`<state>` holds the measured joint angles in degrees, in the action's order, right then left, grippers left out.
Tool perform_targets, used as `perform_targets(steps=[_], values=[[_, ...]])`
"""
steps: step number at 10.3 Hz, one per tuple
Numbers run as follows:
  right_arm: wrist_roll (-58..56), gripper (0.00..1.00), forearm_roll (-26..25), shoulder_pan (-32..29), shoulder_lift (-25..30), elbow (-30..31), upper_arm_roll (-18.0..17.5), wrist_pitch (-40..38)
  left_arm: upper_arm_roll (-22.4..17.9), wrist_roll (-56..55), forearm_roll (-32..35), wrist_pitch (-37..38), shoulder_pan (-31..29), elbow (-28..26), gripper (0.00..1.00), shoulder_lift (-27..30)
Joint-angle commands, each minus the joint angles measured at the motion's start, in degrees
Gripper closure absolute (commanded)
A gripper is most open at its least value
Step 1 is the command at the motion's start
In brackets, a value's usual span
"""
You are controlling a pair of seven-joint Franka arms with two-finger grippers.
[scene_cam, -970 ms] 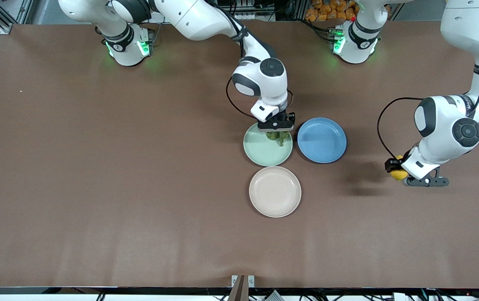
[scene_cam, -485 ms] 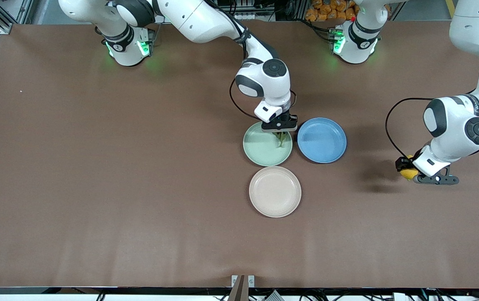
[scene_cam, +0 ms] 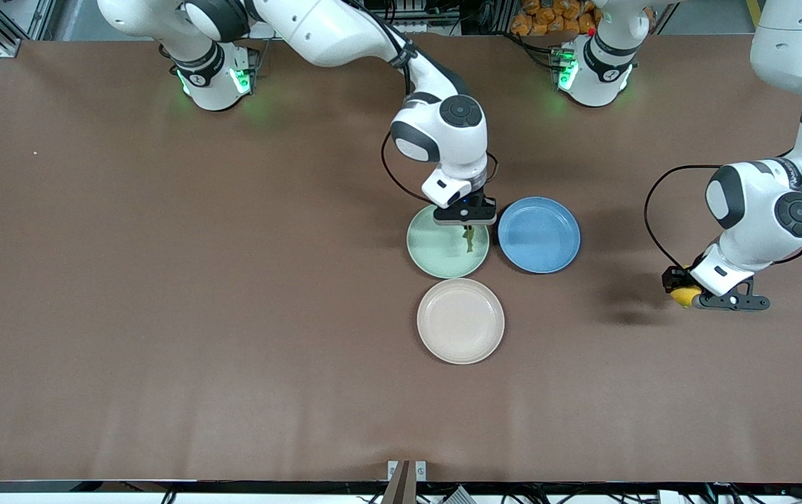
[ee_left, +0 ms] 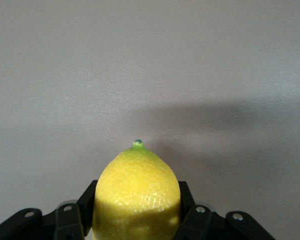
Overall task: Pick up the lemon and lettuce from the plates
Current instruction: 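Carry the lettuce away with the right gripper while the left lowers lemon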
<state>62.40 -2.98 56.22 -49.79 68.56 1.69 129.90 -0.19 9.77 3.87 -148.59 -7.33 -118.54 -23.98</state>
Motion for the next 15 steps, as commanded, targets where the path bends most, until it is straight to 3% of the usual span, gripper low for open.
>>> perform_targets(steps=[1,2,5,8,10,12,15], values=[[-8.5,1.00,6.7,-6.5,10.3,1.7,-0.9,-9.9,0.5,0.3,1.3,-1.0,-0.1,-0.7,0.00,1.0],[-12.9,1.00,10.0,-10.4,13.8,1.8,-0.6,-14.5,0.7,0.2,1.3,-1.0,0.0,-0.7,0.00,1.1],[-23.0,1.00,9.9,-23.3,21.6,2.6,-0.2,-36.2,0.8,-0.2,1.3,-1.0,0.2,-0.2,0.00,0.8],[-39.3,1.00,8.5,-39.8,26.8,6.7,-0.2,-43.5,0.9,-0.6,0.7,-1.0,0.4,0.5,0.00,0.6],[-47.8,1.00,3.4,-47.3,26.5,10.3,-0.3,-41.1,2.1,-1.5,0.3,-1.0,0.7,1.3,0.00,0.5],[-50.6,1.00,3.3,-52.9,27.1,18.1,-0.5,-33.3,3.5,-4.6,0.3,-1.0,1.1,2.2,0.00,0.5],[-50.6,1.00,3.4,-58.7,24.2,31.2,-3.7,-11.1,3.7,-12.1,0.4,-1.0,5.3,3.5,0.00,-0.8]])
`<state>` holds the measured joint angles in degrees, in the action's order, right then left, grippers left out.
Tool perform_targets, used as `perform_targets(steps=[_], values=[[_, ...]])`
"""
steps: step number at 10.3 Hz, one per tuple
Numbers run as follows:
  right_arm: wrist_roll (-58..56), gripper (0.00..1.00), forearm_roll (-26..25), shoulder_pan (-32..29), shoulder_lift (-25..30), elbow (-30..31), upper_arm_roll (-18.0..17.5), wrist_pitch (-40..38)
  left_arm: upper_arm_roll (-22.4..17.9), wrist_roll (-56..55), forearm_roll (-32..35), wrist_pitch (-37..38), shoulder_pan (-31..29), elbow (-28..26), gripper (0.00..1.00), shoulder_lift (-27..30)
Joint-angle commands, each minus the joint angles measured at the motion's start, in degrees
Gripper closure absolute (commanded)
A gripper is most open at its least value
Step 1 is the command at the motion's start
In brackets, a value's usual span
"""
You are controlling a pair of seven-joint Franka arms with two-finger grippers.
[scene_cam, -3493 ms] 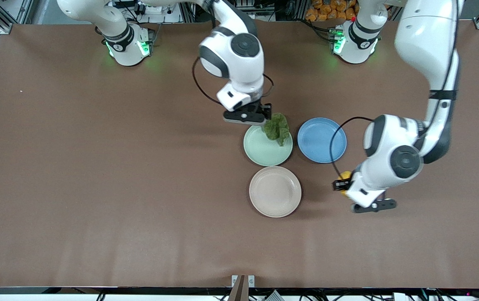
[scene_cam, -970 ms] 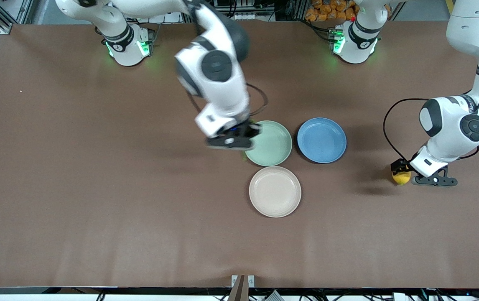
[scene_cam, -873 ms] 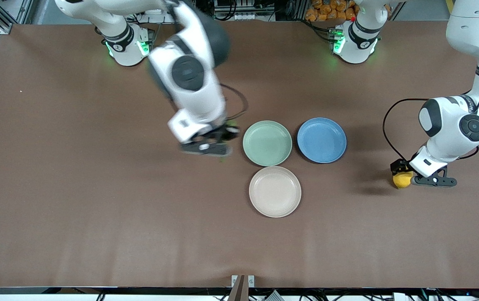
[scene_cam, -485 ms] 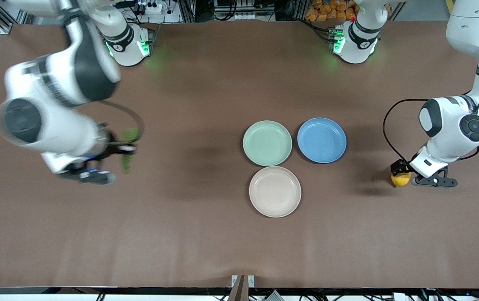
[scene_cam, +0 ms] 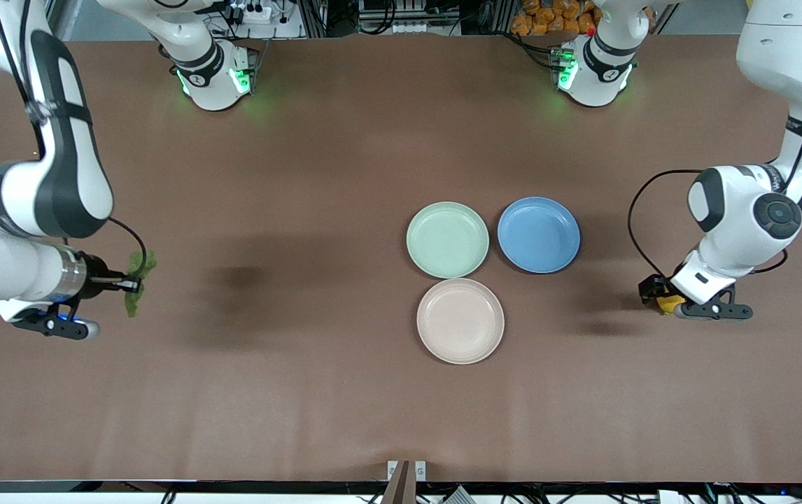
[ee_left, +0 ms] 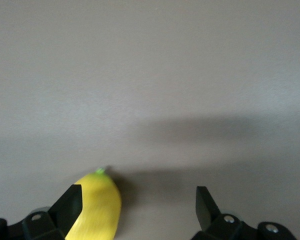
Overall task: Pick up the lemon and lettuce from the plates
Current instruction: 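Open both grippers to set the lemon and lettuce on the table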
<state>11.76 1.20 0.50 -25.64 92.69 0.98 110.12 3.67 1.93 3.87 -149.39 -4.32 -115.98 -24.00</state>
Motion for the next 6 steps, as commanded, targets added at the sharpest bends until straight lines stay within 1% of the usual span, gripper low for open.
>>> perform_targets(steps=[1,2,4,5,6], values=[[0.0,1.00,-0.9,-3.5,-1.9,8.6,-3.5,14.5,-0.2,-6.1,0.4,-0.2,3.5,0.9,0.00,-0.6],[0.0,1.00,-0.9,-3.5,-4.4,8.7,-3.5,17.7,-0.2,-5.4,0.5,-0.2,3.1,0.0,0.00,0.8],[-0.1,1.00,-0.9,-3.5,-9.1,8.6,-3.5,24.8,-0.1,-6.3,0.5,0.0,2.9,-4.7,0.00,5.0],[-0.1,1.00,-1.2,-3.6,-10.3,8.6,-3.5,26.1,-0.1,-6.8,0.5,0.0,2.9,-7.9,0.00,7.9],[-0.1,0.41,-2.3,-3.7,-10.3,8.4,-3.4,26.0,-0.1,-7.2,0.5,0.0,2.9,-11.4,0.00,11.6]])
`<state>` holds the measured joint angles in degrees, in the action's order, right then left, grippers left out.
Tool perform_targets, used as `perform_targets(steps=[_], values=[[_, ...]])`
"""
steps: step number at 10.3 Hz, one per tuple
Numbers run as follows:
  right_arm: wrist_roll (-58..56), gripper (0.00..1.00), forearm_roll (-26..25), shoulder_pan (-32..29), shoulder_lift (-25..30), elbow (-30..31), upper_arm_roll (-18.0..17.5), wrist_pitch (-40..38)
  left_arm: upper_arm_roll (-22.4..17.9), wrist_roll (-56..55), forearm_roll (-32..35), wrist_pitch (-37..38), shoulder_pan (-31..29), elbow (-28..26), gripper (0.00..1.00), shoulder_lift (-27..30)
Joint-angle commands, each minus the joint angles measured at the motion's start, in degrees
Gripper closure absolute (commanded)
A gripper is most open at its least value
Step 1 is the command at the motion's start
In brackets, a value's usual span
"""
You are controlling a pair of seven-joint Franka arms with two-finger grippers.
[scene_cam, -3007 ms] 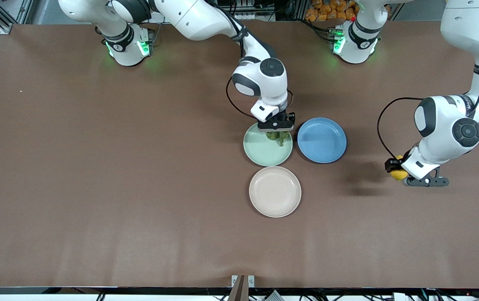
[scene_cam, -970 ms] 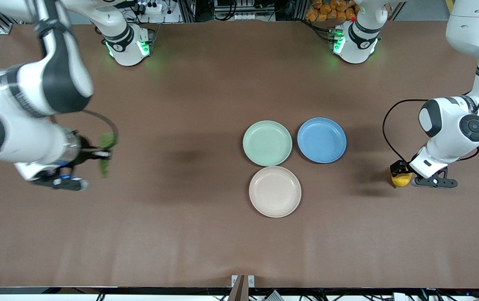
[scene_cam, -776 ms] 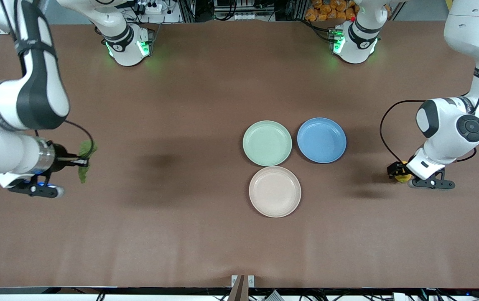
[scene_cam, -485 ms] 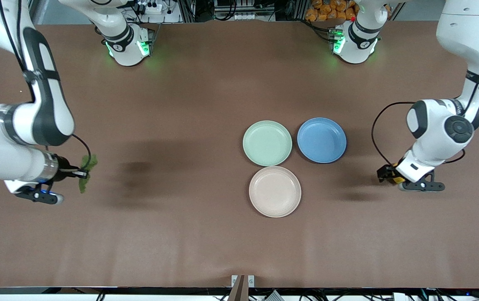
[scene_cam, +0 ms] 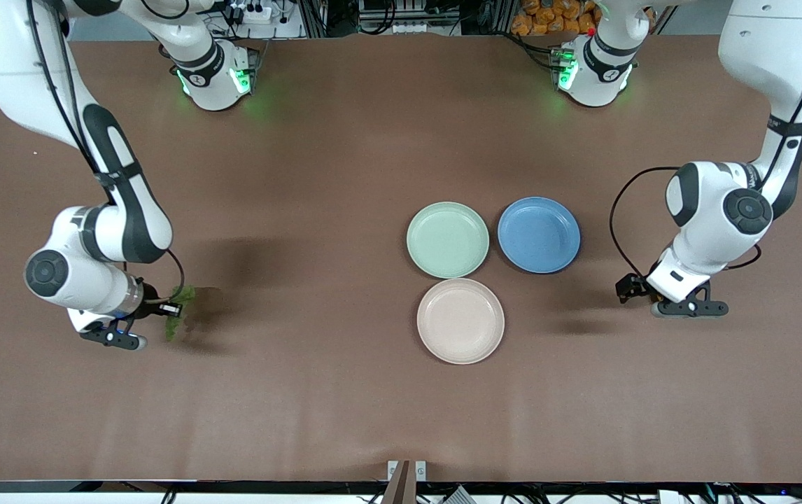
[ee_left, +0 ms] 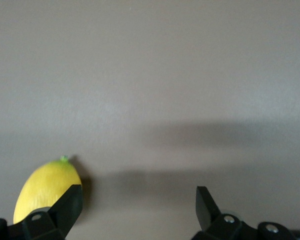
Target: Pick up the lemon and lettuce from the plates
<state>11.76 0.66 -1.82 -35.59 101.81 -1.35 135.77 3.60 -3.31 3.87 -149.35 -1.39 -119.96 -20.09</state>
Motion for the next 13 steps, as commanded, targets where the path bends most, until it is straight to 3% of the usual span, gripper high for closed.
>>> perform_targets(steps=[1,3,5,9,13], values=[[-0.6,0.00,-2.1,-1.8,0.5,-0.7,-1.2,-0.1,0.1,-2.0,0.5,-0.1,0.0,-10.9,0.00,11.6],[-2.7,0.00,-1.5,-1.9,6.8,-0.7,-1.3,-3.8,0.2,-1.9,0.4,0.5,0.0,-17.9,0.00,20.0],[-2.8,0.00,-1.4,-3.1,15.7,-1.1,-1.3,-11.3,0.3,-1.9,0.4,5.7,0.0,-18.9,0.00,24.5],[-3.0,0.00,-1.5,-3.2,27.9,-1.4,-1.3,-19.7,0.4,-1.6,-3.6,10.5,0.4,-9.0,0.00,24.4],[-7.9,0.00,-1.4,-6.2,38.0,-1.7,-3.1,-29.9,0.4,-1.7,-5.6,26.8,0.6,6.5,0.00,23.8]])
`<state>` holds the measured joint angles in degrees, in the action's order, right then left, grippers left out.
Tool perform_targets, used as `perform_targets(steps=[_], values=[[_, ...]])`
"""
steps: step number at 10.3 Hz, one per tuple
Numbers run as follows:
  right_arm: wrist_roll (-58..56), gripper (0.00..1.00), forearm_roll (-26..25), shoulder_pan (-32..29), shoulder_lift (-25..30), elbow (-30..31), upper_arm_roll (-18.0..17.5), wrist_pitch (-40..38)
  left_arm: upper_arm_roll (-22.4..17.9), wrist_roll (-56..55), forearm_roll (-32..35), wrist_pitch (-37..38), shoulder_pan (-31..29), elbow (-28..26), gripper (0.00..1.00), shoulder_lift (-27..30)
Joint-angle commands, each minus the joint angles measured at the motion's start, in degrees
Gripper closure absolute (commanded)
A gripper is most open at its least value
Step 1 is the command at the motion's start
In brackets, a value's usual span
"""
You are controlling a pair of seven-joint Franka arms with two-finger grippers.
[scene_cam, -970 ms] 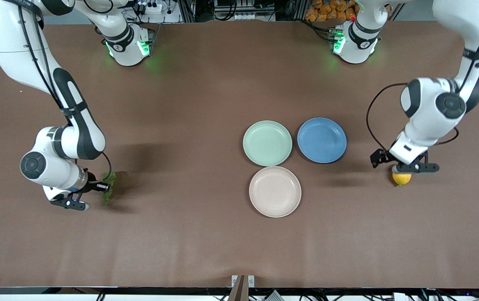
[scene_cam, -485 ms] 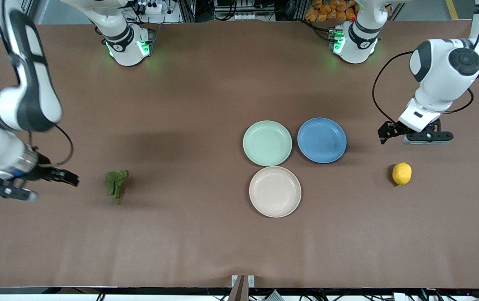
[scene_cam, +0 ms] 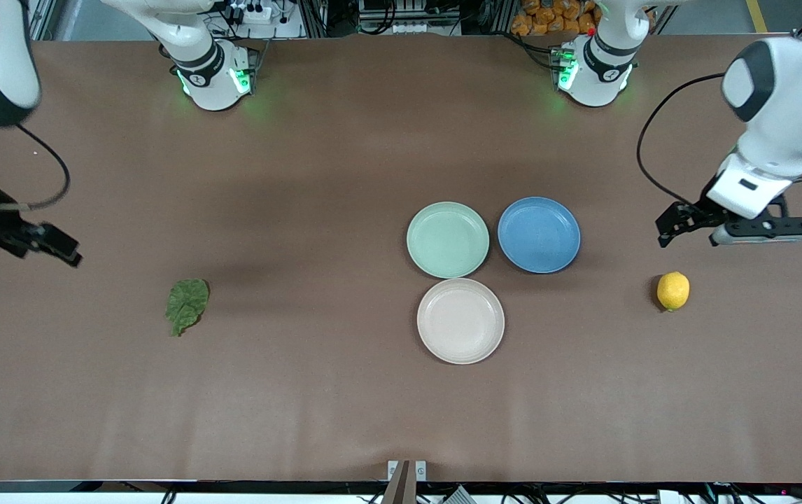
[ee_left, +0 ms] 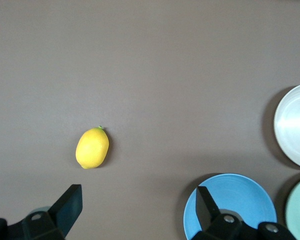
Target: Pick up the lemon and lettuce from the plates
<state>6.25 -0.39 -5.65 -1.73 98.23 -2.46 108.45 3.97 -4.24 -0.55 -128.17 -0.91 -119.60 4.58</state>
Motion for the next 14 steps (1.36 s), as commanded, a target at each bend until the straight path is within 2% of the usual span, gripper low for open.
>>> perform_targets(steps=[1,3,4,6,10,12,14], values=[[-2.7,0.00,-0.3,-1.4,5.1,0.1,-1.7,-5.4,0.0,-0.7,-1.2,10.3,0.0,9.5,0.00,-1.1],[-7.2,0.00,-0.2,2.8,5.6,-4.8,2.6,-11.7,0.0,-0.6,-1.6,19.3,-0.3,15.7,0.00,-1.6],[-8.8,0.00,-0.1,5.4,5.6,-6.3,5.9,-13.8,-0.3,-0.8,-4.8,21.3,-0.4,18.1,0.00,-1.7],[-9.6,0.00,1.3,6.3,5.9,-7.3,6.6,-15.7,-0.5,-0.9,-5.9,27.7,-0.4,22.6,0.00,-1.7],[-10.3,0.00,1.2,9.1,7.0,-9.1,8.6,-18.3,0.1,-0.9,-4.8,36.3,0.5,26.8,0.00,-2.8],[-12.0,0.00,1.3,10.4,6.9,-10.0,10.4,-19.3,0.3,-0.4,-1.2,39.2,0.3,28.7,0.00,-2.4],[-11.2,0.00,1.3,10.6,6.9,-10.0,9.9,-19.9,1.7,-0.2,2.7,39.3,0.1,29.0,0.00,-2.3]])
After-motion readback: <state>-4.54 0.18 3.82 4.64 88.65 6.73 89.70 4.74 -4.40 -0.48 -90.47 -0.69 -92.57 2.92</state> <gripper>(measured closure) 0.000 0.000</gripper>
